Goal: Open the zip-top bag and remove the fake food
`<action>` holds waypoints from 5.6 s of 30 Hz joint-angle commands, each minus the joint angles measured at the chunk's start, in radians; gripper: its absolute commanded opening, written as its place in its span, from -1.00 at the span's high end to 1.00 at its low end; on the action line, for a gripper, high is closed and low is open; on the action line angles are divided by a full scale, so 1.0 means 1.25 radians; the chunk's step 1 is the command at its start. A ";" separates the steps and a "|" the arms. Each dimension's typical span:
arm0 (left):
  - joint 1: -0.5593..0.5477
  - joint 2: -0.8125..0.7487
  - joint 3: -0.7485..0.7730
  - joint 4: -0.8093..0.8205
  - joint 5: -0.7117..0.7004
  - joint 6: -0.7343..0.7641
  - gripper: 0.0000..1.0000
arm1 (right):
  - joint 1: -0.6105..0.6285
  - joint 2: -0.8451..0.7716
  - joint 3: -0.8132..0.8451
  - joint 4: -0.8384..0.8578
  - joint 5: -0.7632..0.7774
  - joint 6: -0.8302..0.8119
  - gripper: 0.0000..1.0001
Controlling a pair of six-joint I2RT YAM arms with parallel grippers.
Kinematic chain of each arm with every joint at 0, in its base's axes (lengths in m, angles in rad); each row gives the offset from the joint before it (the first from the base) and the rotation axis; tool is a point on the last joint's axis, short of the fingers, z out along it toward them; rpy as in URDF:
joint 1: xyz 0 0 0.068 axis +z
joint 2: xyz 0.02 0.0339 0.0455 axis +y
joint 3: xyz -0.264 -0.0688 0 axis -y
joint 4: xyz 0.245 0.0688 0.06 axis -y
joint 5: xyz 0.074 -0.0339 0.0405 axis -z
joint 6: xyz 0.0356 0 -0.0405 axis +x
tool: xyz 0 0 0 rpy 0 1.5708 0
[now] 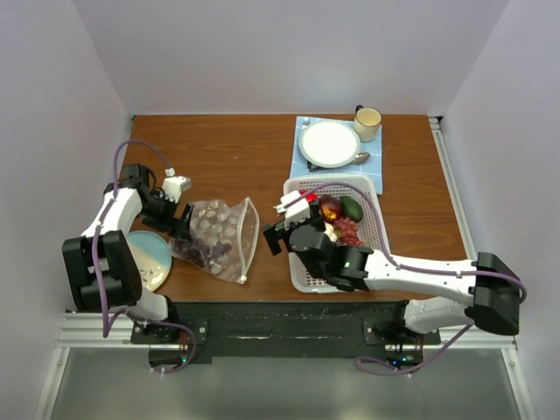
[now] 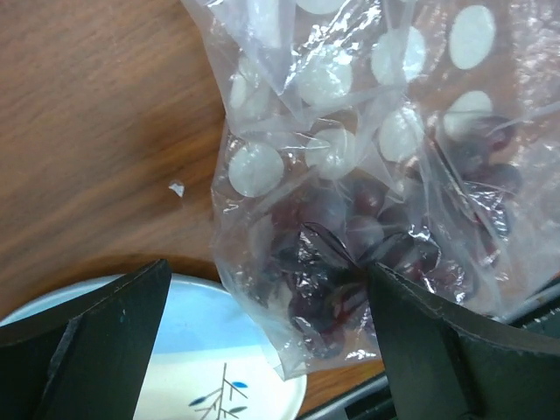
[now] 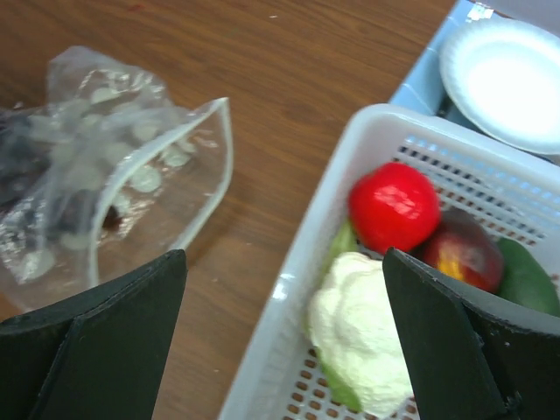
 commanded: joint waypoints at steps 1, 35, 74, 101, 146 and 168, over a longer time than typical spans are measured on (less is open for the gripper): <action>0.003 0.025 -0.011 0.094 -0.003 -0.006 -1.00 | 0.023 0.049 0.022 0.058 -0.027 0.006 -0.97; -0.165 -0.010 0.346 -0.222 0.283 -0.044 0.98 | 0.049 0.336 0.085 0.158 -0.108 0.037 -0.97; -0.187 0.167 0.127 0.063 0.029 -0.053 0.91 | 0.009 0.459 0.097 0.317 -0.139 -0.167 -0.98; -0.213 0.140 0.115 0.040 0.032 -0.046 0.88 | -0.006 0.631 0.297 0.267 -0.488 -0.136 -0.97; -0.209 0.086 -0.034 0.179 -0.083 -0.061 0.88 | -0.021 -0.067 0.152 -0.176 0.143 -0.046 0.71; -0.333 -0.140 0.232 0.134 -0.042 -0.227 -1.00 | -0.052 -0.253 0.128 -0.561 0.178 0.173 -0.97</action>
